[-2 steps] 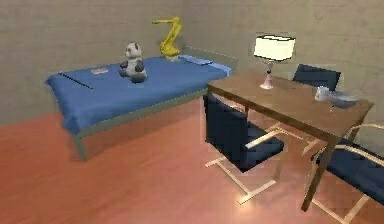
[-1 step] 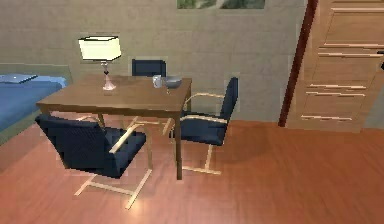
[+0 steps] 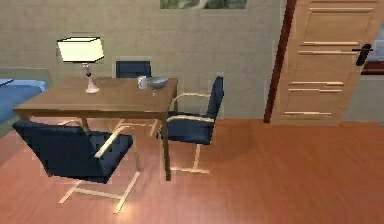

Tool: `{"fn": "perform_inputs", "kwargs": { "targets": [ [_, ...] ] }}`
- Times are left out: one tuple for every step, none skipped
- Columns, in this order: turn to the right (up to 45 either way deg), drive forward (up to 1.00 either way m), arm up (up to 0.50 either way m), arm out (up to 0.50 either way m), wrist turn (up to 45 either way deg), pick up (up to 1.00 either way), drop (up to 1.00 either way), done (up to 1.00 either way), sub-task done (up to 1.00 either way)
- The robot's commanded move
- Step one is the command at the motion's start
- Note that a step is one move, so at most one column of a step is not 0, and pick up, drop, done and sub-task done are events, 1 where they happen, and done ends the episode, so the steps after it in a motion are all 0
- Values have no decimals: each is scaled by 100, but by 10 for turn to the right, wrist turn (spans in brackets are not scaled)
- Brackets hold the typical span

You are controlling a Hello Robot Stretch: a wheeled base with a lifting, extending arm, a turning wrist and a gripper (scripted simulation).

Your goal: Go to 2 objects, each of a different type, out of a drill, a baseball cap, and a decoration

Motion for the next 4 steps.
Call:
{"fn": "perform_inputs", "kwargs": {
  "targets": [
    [0,75,0,0,0,0,0,0,0],
    [-450,0,0,0,0,0,0,0,0],
    [-120,0,0,0,0,0,0,0,0],
    [0,0,0,0,0,0,0,0,100]
  ]
}}
